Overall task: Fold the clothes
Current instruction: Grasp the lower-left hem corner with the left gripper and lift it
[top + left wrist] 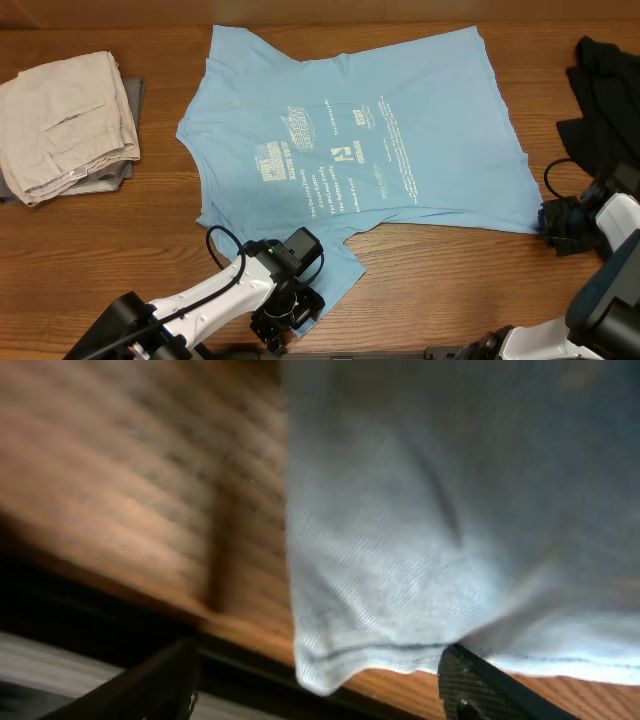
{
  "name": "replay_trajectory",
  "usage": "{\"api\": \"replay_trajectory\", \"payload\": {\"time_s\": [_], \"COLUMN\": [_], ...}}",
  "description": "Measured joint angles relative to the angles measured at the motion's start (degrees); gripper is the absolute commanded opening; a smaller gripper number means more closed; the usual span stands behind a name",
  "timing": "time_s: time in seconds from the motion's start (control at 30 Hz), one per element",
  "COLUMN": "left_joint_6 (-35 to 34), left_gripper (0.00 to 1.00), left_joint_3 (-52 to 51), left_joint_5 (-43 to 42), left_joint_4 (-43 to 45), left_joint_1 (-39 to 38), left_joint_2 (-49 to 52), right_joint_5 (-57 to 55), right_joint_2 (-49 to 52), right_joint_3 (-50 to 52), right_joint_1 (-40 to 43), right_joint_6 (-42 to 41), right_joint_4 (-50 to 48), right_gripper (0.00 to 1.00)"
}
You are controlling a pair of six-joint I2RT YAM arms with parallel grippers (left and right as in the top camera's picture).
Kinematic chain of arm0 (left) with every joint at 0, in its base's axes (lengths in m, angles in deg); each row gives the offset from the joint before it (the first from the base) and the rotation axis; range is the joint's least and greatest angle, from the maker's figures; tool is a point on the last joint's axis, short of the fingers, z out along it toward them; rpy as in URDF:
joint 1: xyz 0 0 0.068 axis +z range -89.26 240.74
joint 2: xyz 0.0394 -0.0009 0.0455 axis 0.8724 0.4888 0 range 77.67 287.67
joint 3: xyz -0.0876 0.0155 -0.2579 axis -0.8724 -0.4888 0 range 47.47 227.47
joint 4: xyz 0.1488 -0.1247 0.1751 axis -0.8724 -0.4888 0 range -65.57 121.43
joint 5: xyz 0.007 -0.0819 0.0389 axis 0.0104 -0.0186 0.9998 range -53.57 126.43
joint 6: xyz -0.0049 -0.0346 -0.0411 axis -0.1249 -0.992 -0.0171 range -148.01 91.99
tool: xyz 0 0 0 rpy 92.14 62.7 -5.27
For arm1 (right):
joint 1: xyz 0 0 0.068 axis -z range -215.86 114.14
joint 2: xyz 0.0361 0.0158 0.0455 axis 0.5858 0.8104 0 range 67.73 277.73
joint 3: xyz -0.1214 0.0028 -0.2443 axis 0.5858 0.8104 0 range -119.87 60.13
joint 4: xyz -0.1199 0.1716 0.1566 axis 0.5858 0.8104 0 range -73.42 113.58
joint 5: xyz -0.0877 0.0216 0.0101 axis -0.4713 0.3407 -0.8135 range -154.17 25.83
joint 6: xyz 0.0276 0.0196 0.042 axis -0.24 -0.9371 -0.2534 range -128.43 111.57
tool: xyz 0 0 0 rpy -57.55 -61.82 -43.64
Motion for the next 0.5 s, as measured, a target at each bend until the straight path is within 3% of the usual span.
{"api": "replay_trajectory", "payload": {"time_s": [0.07,0.2,0.37,0.5], "left_joint_6": [0.85,7.48,14.78,17.29], "left_gripper": [0.64,0.63,0.62,0.47], "left_joint_3": [-0.66,-1.46,-1.51,-1.55], "left_joint_5": [-0.66,-1.68,-1.60,-1.38], "left_joint_4": [1.77,4.87,2.12,1.44], "left_joint_1": [0.46,3.37,7.30,7.80], "left_joint_2": [-0.13,-0.13,-0.13,-0.13], "right_joint_5": [0.07,0.57,1.25,1.36], "right_joint_2": [0.00,0.00,0.00,0.00], "right_joint_3": [0.00,0.00,0.00,0.00], "right_joint_1": [0.00,0.02,0.28,0.28], "right_joint_6": [0.04,0.02,0.07,0.04], "right_joint_4": [0.00,-0.02,-0.02,-0.02], "right_gripper": [0.20,0.21,0.21,0.21]}}
